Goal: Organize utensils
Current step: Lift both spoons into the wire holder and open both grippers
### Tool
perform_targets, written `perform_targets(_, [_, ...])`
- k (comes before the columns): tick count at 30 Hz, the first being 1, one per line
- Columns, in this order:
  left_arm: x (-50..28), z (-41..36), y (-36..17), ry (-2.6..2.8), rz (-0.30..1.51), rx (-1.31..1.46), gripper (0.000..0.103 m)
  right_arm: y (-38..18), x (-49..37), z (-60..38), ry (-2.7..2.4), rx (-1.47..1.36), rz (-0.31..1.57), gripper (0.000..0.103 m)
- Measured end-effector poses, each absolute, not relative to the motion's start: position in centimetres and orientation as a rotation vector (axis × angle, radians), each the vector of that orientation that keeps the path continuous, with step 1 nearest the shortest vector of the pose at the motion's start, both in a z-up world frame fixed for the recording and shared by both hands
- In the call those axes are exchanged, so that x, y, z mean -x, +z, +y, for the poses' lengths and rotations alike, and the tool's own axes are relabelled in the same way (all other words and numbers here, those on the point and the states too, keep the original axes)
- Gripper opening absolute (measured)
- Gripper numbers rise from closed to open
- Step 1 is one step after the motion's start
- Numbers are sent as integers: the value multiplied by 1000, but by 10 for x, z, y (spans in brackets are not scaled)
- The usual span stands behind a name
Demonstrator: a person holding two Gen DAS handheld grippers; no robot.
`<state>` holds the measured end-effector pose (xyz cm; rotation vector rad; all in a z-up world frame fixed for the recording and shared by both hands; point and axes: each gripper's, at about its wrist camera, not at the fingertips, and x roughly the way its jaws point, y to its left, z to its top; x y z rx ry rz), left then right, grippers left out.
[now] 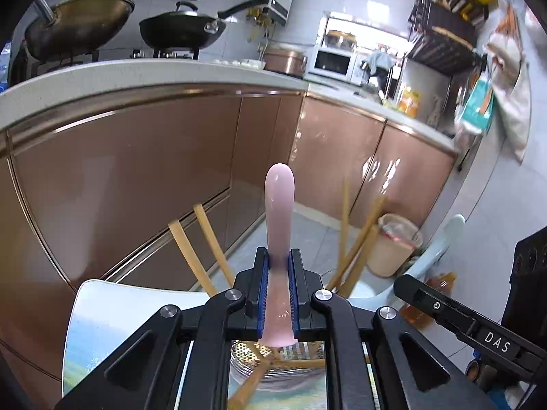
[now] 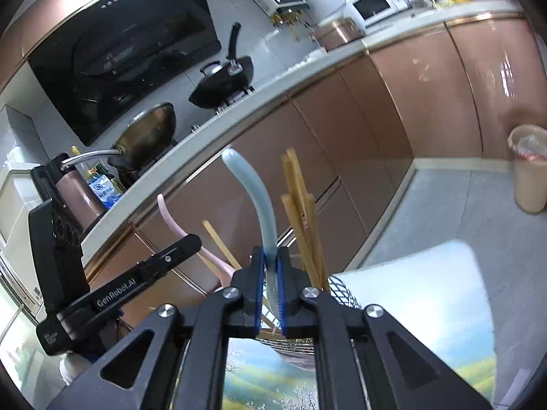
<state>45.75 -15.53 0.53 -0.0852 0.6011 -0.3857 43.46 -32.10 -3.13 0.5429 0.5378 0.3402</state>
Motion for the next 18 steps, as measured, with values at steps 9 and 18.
perform_targets(9, [-454,-162,-19,-379,649,82,16,-67,-434,-318,319,-554,588,10])
perform_targets(18, [-429,-145,9,-373,603,121,49,-57,-423,-314,291,-516,620,11])
